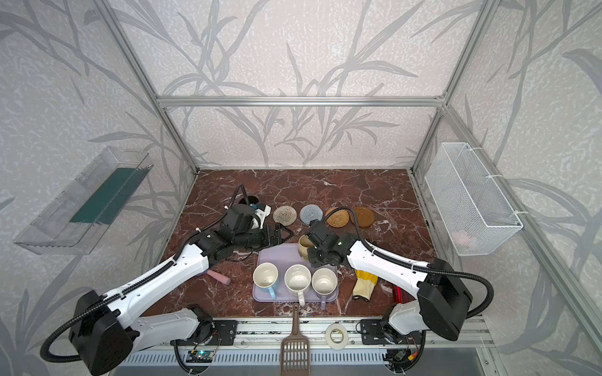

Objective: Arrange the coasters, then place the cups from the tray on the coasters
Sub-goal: 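Close the right gripper on the cream mug handle and lift it, then carry the cream mug with the right gripper to the multicolour woven coaster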

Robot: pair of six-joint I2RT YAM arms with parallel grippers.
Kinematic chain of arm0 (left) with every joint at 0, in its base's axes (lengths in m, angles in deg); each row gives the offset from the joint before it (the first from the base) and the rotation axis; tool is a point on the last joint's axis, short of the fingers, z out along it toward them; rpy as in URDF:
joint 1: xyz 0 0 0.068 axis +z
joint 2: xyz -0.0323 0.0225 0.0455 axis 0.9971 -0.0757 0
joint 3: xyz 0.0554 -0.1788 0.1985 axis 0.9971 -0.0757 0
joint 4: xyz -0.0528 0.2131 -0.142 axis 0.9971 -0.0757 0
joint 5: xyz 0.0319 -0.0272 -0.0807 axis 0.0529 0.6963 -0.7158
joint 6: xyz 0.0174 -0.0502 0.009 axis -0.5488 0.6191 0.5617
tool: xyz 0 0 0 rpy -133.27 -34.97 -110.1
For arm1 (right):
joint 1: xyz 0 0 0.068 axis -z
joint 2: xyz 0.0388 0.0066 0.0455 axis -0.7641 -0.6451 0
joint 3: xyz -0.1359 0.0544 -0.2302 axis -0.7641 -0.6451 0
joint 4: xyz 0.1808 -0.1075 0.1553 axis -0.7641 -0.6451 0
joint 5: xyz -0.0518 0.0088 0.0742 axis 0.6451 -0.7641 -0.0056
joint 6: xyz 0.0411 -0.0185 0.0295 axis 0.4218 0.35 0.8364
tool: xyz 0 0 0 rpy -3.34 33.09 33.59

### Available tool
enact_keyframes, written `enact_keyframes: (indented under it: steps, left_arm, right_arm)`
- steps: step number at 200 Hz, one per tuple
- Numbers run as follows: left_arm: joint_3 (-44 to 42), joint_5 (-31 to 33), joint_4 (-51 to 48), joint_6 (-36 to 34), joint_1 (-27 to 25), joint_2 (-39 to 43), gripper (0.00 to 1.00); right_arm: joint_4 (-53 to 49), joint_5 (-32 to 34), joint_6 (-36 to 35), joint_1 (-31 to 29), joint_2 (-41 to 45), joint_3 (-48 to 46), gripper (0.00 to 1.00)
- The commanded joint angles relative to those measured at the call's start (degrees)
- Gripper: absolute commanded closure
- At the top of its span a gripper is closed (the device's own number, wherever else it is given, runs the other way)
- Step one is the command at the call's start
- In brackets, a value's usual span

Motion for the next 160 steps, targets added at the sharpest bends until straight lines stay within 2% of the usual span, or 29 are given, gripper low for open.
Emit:
enact_keyframes:
  steps: [1, 67, 110, 160]
  left_arm:
    - [-0.4, 2.0, 2.3, 1.6, -0.3, 2.3, 0.03]
    - [0.8, 6.4, 2.8, 3.0, -0.3, 4.2, 0.03]
    - [-0.8, 7.3, 6.3, 4.7, -0.2, 4.5, 0.03]
    - [-1.0, 8.8, 5.7, 3.8, -0.1, 3.7, 0.03]
  right_arm:
    - [3.4, 1.2, -0.3, 0.2, 3.4, 1.6, 1.0]
    - [5.2, 3.7, 0.6, 0.2, 5.6, 3.4, 1.0]
    - [4.5, 3.2, -0.5, 0.2, 3.1, 6.8, 1.0]
    - [4.9, 3.2, -1.3, 0.3, 0.8, 9.9, 1.0]
